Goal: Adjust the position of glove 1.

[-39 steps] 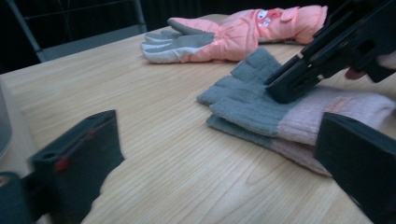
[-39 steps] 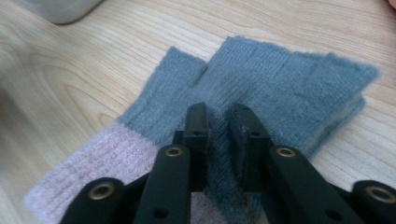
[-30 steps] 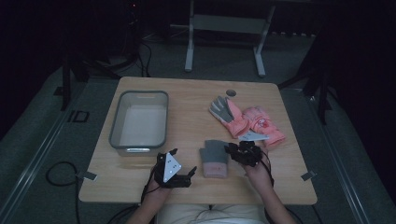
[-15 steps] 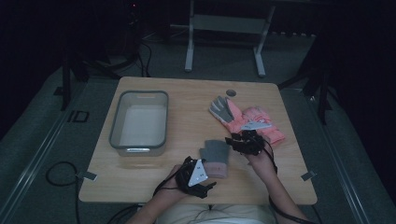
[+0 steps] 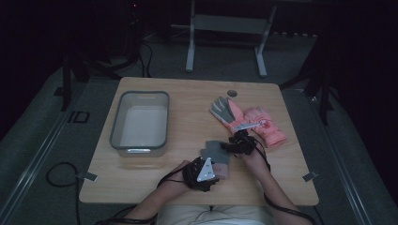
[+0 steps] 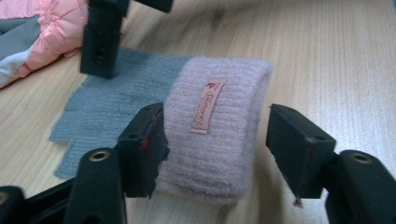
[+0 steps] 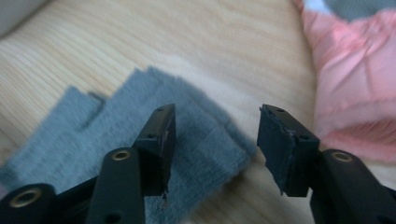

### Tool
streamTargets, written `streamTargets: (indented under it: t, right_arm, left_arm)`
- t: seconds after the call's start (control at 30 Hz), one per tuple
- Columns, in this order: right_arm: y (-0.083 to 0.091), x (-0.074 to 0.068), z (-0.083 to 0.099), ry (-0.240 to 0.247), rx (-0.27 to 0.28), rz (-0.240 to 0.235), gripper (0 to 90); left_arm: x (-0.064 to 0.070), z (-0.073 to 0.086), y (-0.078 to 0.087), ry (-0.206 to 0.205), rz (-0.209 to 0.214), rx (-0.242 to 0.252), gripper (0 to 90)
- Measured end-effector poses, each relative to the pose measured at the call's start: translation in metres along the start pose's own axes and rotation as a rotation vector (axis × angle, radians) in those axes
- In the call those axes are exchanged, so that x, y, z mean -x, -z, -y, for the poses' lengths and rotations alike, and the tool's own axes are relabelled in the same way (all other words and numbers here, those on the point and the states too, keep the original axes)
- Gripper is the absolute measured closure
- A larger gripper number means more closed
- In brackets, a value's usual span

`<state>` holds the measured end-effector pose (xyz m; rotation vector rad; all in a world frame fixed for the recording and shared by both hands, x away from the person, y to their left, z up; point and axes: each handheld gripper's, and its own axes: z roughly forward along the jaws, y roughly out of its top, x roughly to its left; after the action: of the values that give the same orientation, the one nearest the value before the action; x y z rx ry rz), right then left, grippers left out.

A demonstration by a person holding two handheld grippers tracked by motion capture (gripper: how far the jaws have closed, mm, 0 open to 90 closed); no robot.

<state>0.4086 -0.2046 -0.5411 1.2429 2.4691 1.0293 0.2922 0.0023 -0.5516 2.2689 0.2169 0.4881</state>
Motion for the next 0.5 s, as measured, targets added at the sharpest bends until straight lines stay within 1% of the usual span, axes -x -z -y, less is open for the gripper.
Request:
streamTargets:
  t: [0.03,0.13,0.17,0.23,0.27,0.33,0.37,0.4,0.43,0.47,0.5]
  right_arm:
    - [-0.0015,0.0001,0.0014,-0.004,-0.008,-0.002,42.0]
    - [-0.0032,0.0015,0.0034,-0.016,-0.009,-0.005,39.8]
    - [-0.0041,0.0023,0.0038,-0.017,-0.011,-0.007,39.0]
    - [-0.0039,0.0032,0.0043,-0.020,-0.009,-0.011,39.0]
    - [-0.0037,0.0031,0.0047,-0.017,-0.008,-0.010,39.1]
    - [-0.0036,0.0023,0.0059,-0.015,0.000,-0.014,42.8]
    - [-0.0036,0.0018,0.0064,-0.017,0.005,-0.019,43.6]
    - [-0.0035,0.0016,0.0068,-0.018,0.006,-0.022,48.0]
    - [-0.0031,0.0013,0.0068,-0.023,0.004,-0.043,53.3]
    - [-0.0031,0.0013,0.0068,-0.023,0.004,-0.043,53.3]
    - [-0.0032,0.0002,0.0068,-0.025,0.002,-0.046,54.9]
  left_arm:
    - [0.0001,-0.0002,-0.0003,-0.007,-0.002,-0.006,39.3]
    - [0.0000,0.0007,-0.0027,-0.014,-0.002,-0.014,39.8]
    - [0.0007,0.0011,-0.0037,-0.027,-0.013,-0.022,39.8]
    - [0.0031,0.0009,-0.0054,-0.071,-0.035,-0.042,39.6]
    - [0.0041,0.0006,-0.0064,-0.083,-0.042,-0.046,39.6]
    - [0.0065,0.0003,-0.0082,-0.108,-0.058,-0.058,39.6]
    - [0.0072,0.0003,-0.0085,-0.113,-0.062,-0.055,39.9]
    - [0.0075,0.0004,-0.0086,-0.113,-0.064,-0.053,40.4]
    - [0.0080,0.0005,-0.0085,-0.124,-0.076,-0.058,42.1]
    - [0.0080,0.0005,-0.0085,-0.124,-0.076,-0.058,44.9]
    - [0.0086,-0.0009,-0.0083,-0.134,-0.082,-0.070,44.9]
